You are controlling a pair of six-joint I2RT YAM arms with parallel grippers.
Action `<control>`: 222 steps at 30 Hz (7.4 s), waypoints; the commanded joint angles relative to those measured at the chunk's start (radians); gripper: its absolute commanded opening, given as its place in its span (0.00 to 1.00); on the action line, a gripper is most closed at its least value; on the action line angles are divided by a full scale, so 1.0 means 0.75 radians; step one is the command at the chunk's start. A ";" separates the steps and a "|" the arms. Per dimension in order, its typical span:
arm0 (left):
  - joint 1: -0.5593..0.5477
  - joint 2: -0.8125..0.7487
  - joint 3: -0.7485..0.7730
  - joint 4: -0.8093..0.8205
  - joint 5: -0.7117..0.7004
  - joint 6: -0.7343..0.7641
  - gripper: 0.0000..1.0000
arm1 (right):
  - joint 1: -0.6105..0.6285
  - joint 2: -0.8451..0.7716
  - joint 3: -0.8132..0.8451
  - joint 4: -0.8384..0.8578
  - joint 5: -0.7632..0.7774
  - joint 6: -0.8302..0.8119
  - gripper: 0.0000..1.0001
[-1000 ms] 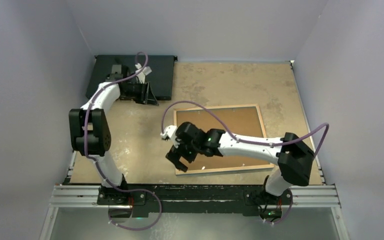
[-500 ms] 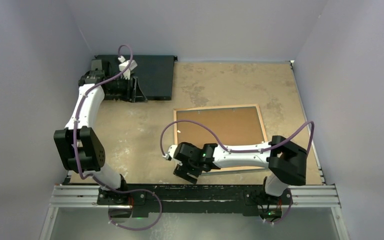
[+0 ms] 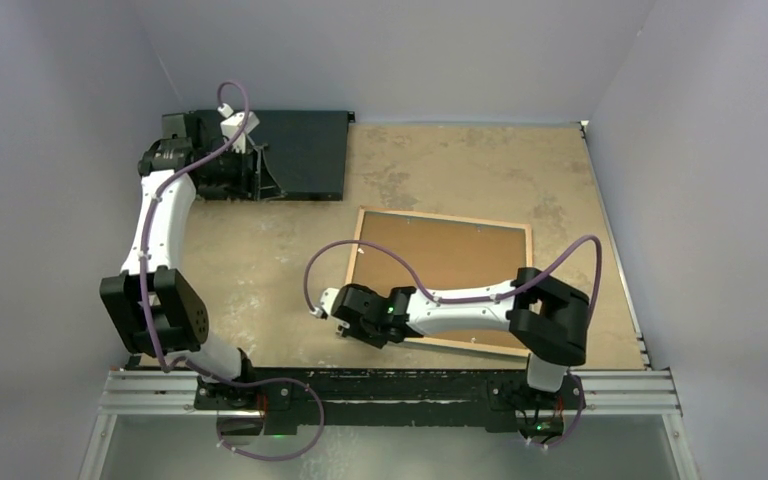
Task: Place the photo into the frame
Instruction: Turn over the photo frame at the center of the board.
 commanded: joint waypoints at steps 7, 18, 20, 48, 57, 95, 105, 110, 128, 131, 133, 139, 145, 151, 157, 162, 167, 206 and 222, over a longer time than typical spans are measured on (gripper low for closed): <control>0.014 -0.243 -0.124 0.186 0.138 -0.018 0.62 | -0.009 0.049 0.126 0.200 -0.072 -0.019 0.50; 0.013 -0.189 -0.123 0.119 0.209 0.124 0.62 | -0.031 -0.151 -0.058 -0.004 -0.070 0.035 0.49; 0.013 -0.188 -0.109 0.102 0.197 0.155 0.62 | -0.031 -0.156 -0.075 -0.024 -0.093 0.037 0.46; 0.011 -0.484 -0.413 -0.725 0.197 1.992 0.66 | -0.206 -0.185 0.274 0.021 -0.241 -0.019 0.00; 0.002 -0.964 -0.814 -0.408 0.221 2.359 0.84 | -0.312 -0.184 0.447 0.003 -0.459 -0.057 0.00; -0.535 -0.763 -0.667 0.304 0.012 1.548 0.01 | -0.401 -0.346 0.665 -0.279 -0.310 -0.252 0.61; -0.535 -0.630 -0.446 0.098 0.026 1.482 0.00 | -0.371 -0.394 0.618 -0.433 -0.053 -0.385 0.72; -0.535 -0.613 -0.402 0.064 0.024 1.478 0.00 | -0.343 -0.354 0.624 -0.444 -0.005 -0.404 0.75; -0.533 -0.660 -0.361 0.246 0.023 1.167 0.14 | -0.273 -0.386 0.638 -0.337 0.113 -0.412 0.21; -0.533 -0.693 -0.359 0.319 0.013 1.087 0.40 | -0.273 -0.398 0.661 -0.341 0.020 -0.381 0.22; -0.533 -0.710 -0.344 0.396 -0.010 0.982 0.52 | -0.276 -0.404 0.688 -0.341 -0.037 -0.316 0.23; -0.527 -0.635 -0.128 0.458 -0.190 0.527 0.78 | -0.370 -0.420 0.790 -0.322 -0.161 -0.244 0.23; -0.468 -0.402 0.216 0.176 -0.352 0.281 0.83 | -0.755 -0.422 0.748 -0.203 -0.408 -0.132 0.24; -0.402 -0.383 0.233 0.118 -0.279 0.219 0.83 | -1.076 -0.287 0.795 -0.140 -0.525 -0.056 0.25; -0.387 -0.371 0.200 0.084 -0.252 0.207 0.79 | -1.370 -0.168 0.761 -0.060 -0.617 0.104 0.23; -0.350 -0.321 0.159 0.061 -0.232 0.166 0.75 | -1.561 -0.144 0.730 0.024 -0.697 0.231 0.25; -0.318 -0.241 0.144 0.010 -0.216 0.152 0.72 | -1.659 -0.166 0.604 0.094 -0.763 0.316 0.24; -0.212 -0.217 -0.415 0.303 -0.542 0.177 0.82 | -1.862 -0.370 -0.632 1.197 -0.734 0.780 0.92; -0.108 -0.348 -0.905 1.186 -0.773 -0.189 0.89 | -1.862 -0.621 -0.573 1.002 -0.016 0.671 0.99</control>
